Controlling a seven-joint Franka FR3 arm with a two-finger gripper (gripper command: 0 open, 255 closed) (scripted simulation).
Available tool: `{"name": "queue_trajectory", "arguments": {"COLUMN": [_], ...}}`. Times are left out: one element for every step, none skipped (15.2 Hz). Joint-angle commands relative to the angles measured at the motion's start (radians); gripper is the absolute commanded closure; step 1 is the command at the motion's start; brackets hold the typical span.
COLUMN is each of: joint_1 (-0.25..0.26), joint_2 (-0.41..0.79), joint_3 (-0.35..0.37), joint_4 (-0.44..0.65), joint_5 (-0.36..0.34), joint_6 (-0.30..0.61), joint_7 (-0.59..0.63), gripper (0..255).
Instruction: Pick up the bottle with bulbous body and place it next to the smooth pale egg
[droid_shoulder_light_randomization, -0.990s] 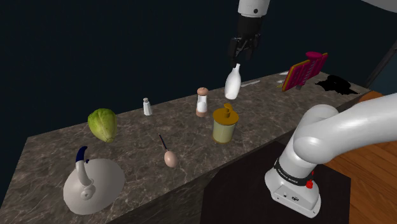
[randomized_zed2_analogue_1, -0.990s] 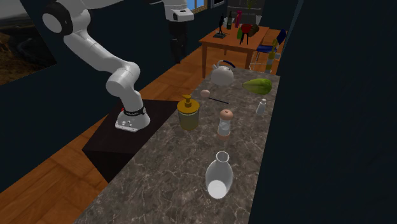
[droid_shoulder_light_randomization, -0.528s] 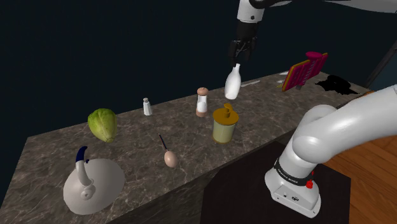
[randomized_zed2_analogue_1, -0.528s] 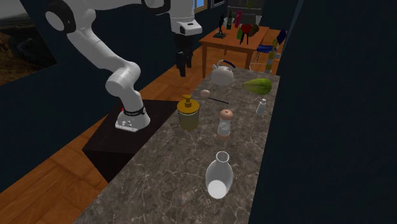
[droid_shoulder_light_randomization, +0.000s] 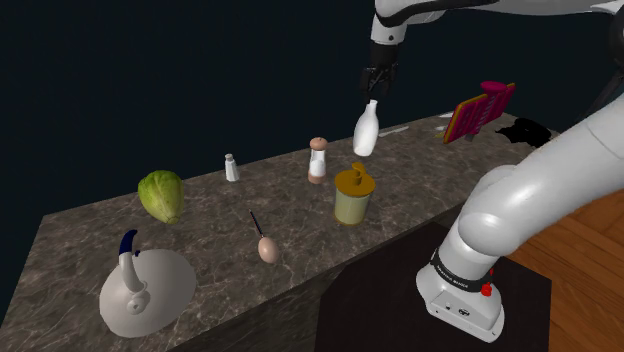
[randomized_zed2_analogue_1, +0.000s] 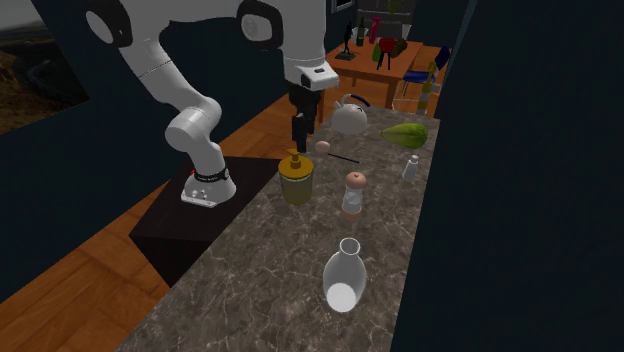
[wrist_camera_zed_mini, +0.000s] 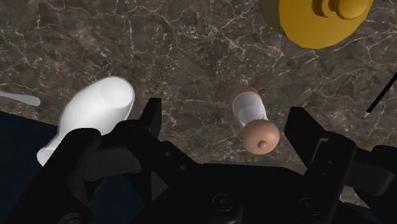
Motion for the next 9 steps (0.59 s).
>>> {"name": "queue_trajectory", "arguments": {"joint_1": [-0.005, -0.007, -0.010, -0.013, -0.017, -0.020, -0.025, -0.031, -0.038], "joint_2": [0.071, 0.104, 0.138, 0.173, 0.209, 0.246, 0.283, 0.322, 0.361], "joint_3": [-0.038, -0.056, -0.073, -0.089, -0.105, -0.120, -0.135, -0.148, -0.161], "joint_4": [0.045, 0.066, 0.088, 0.111, 0.136, 0.162, 0.189, 0.218, 0.248], "joint_5": [0.008, 0.014, 0.022, 0.032, 0.043, 0.056, 0.070, 0.086, 0.103], "joint_6": [0.024, 0.035, 0.045, 0.055, 0.063, 0.071, 0.077, 0.082, 0.086], "joint_7": [-0.049, -0.073, -0.096, -0.120, -0.145, -0.170, -0.195, -0.221, -0.247], "gripper": [0, 0, 0, 0, 0, 0, 0, 0, 0]}}
